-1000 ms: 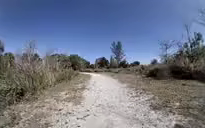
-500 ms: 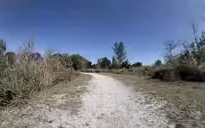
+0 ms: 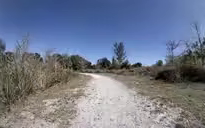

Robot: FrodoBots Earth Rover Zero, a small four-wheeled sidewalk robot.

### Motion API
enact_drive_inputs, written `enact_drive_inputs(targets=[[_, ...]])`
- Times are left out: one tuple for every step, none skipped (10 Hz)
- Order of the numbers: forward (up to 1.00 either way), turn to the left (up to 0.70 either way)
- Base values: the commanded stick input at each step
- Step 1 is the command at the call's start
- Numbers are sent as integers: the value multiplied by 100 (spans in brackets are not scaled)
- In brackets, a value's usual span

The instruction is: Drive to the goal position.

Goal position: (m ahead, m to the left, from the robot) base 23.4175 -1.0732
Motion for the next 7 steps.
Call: enact_drive_inputs(targets=[[70, -11], [70, -11], [70, -10], [70, -5], [70, -3], [70, -3], [70, -2]])
